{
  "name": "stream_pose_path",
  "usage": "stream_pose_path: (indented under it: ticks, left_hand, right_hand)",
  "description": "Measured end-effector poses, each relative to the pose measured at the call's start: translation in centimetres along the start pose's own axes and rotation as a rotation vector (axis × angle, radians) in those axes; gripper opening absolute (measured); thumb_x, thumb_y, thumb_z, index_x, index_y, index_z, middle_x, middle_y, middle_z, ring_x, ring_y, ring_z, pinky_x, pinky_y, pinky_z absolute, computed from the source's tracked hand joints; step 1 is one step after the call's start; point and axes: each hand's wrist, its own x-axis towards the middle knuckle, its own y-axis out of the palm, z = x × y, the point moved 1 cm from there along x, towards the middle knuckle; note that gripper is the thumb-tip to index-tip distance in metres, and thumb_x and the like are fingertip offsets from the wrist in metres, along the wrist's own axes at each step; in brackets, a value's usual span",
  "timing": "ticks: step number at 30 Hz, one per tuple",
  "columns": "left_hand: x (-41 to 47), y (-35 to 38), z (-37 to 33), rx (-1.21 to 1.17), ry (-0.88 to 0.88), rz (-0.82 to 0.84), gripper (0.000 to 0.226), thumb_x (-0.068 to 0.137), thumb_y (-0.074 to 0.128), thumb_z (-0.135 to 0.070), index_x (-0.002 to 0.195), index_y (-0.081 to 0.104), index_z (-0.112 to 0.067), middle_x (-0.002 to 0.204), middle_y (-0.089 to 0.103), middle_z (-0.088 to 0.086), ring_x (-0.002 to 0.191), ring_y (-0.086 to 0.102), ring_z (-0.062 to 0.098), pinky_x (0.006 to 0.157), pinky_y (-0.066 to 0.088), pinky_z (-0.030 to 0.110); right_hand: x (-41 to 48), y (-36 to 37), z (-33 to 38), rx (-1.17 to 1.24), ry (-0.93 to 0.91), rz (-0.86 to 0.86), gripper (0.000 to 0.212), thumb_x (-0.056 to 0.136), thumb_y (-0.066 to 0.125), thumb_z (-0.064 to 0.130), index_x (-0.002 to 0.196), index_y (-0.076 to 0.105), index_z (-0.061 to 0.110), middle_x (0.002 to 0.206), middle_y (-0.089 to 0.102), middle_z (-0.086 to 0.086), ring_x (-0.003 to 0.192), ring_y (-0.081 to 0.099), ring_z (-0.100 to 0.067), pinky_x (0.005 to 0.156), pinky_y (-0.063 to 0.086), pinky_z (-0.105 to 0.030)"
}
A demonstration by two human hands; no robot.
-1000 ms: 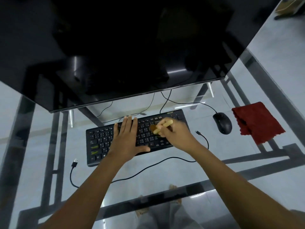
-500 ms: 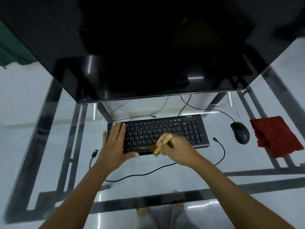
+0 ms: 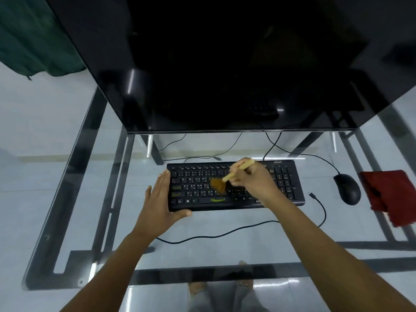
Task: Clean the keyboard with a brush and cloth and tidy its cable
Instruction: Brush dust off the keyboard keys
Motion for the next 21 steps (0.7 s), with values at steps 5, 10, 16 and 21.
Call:
stream_pose_path:
  ticks: [5, 10, 16, 21]
  left_hand:
    - [0.5, -0.2, 0.3, -0.059, 0.003, -0.008, 0.119, 0.065, 0.066, -0.072, 0.151, -0.006, -0.032, 0.161, 0.015, -0.005, 0.148, 0.007, 0.009, 0.12, 0.008, 0.049]
    - [0.5, 0.2, 1.3, -0.008, 0.011, 0.027, 0.119, 0.067, 0.058, -0.078, 0.151, -0.011, -0.031, 0.158, 0.024, -0.005, 0.146, 0.021, 0.013, 0.119, 0.002, 0.042]
    - [0.5, 0.2, 1.7, 0.005, 0.027, 0.01, 0.116, 0.069, 0.05, -0.082, 0.153, -0.008, -0.027, 0.159, 0.023, -0.005, 0.145, 0.023, 0.013, 0.12, 0.005, 0.041]
    - [0.6, 0.0, 1.5, 0.045, 0.041, 0.019, 0.118, 0.069, 0.05, -0.082, 0.152, -0.01, -0.025, 0.161, 0.017, -0.001, 0.146, 0.02, 0.015, 0.12, 0.009, 0.046]
  right_hand:
    - [1.1, -0.4, 1.2, -0.075, -0.114, -0.126, 0.009, 0.097, 0.055, 0.013, 0.092, 0.062, 0.015, 0.086, 0.071, -0.001, 0.08, 0.071, -0.017, 0.076, 0.06, -0.029]
    - [2.3, -0.6, 1.8, -0.315, -0.133, -0.298, 0.013, 0.096, 0.053, 0.015, 0.088, 0.062, 0.018, 0.096, 0.067, -0.007, 0.079, 0.061, -0.008, 0.071, 0.045, -0.008]
    - [1.7, 2.2, 1.8, -0.22, -0.084, 0.033, 0.005, 0.096, 0.056, 0.012, 0.095, 0.062, 0.012, 0.096, 0.072, -0.01, 0.08, 0.072, -0.016, 0.077, 0.06, -0.031]
    - [1.0, 4.0, 2.5, -0.155, -0.212, 0.002, 0.009, 0.096, 0.056, 0.01, 0.091, 0.063, 0.011, 0.087, 0.072, -0.009, 0.076, 0.072, -0.018, 0.077, 0.06, -0.034]
